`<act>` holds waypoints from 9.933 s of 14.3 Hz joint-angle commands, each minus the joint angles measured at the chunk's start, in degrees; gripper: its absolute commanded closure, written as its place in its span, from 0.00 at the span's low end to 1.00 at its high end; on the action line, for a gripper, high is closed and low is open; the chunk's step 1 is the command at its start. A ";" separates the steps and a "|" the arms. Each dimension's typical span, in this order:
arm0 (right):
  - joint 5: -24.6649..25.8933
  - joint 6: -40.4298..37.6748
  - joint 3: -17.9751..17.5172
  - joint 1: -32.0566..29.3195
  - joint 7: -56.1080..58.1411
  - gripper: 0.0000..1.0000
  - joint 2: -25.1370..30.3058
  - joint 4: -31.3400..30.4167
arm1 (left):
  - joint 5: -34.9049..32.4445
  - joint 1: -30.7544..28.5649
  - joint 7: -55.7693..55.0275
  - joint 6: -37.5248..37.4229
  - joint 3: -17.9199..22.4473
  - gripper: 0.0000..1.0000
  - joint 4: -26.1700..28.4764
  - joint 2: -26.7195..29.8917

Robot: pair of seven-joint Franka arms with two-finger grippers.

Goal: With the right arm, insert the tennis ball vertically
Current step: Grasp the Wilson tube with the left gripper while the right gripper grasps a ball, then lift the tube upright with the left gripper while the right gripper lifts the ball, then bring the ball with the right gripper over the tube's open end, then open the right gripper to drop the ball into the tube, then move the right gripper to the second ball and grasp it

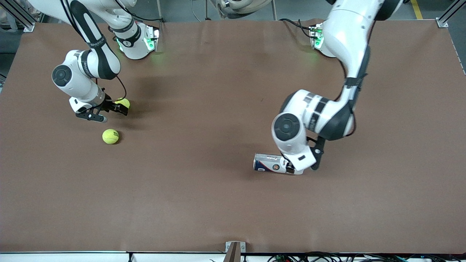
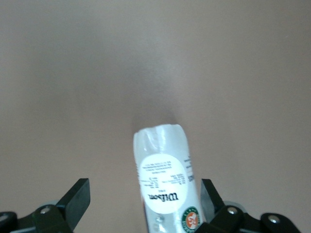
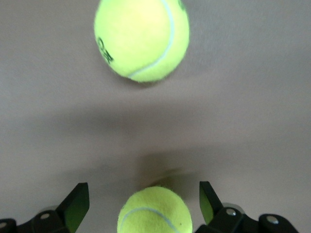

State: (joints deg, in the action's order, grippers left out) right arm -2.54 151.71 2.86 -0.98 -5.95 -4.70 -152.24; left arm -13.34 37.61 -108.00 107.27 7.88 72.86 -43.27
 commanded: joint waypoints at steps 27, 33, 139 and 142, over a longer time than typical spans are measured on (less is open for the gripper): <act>-5.70 -30.22 0.13 0.81 -4.06 1.00 -4.25 26.61 | -0.81 8.97 -17.51 7.87 9.43 0.00 -1.93 -11.22; -13.11 -34.82 0.13 1.85 -12.06 0.99 -12.95 40.16 | -0.63 8.97 -17.51 8.92 9.17 0.00 -1.93 -12.45; -8.53 -4.50 -0.31 -4.29 10.17 0.00 -13.14 21.64 | 86.29 10.73 25.29 52.08 -7.97 0.32 17.93 3.10; -8.54 -4.67 -0.31 -4.20 10.25 0.00 -13.23 21.55 | 86.29 10.73 25.03 52.08 -7.97 0.31 17.93 3.19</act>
State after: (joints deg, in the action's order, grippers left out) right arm -10.60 146.89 2.63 -5.41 4.74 -19.98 -128.63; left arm 71.33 48.17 -83.31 158.51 0.09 89.94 -41.46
